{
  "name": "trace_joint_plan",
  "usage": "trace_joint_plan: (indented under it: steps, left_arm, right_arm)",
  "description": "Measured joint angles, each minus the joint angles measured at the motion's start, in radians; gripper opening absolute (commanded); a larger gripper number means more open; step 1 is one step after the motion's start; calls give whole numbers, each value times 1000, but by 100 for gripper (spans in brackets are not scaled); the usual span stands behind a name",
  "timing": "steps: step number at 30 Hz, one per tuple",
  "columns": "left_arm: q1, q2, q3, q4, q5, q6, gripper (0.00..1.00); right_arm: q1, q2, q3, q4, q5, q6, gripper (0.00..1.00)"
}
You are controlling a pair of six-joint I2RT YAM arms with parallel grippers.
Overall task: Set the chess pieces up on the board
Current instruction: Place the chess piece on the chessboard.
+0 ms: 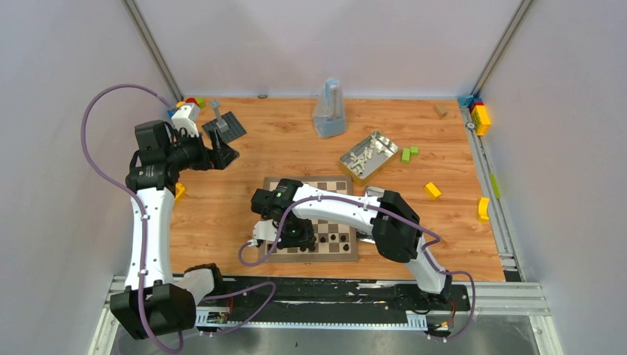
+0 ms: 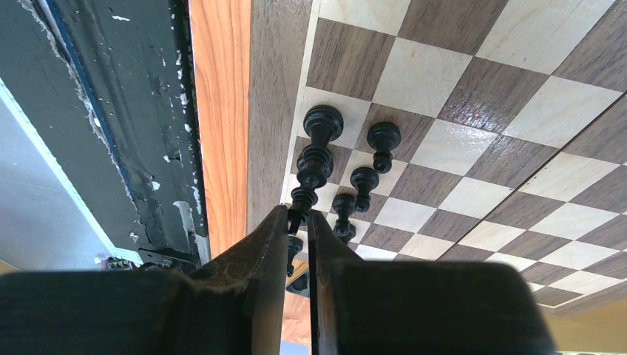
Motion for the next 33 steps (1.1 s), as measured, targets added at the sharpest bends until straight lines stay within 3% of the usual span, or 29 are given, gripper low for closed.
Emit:
trace_joint_plan:
  steps: [33]
  left_arm:
    - [0,-4,-6,0,4,0,100]
  right_arm:
    - [0,0,20,-19,-7,-8,5]
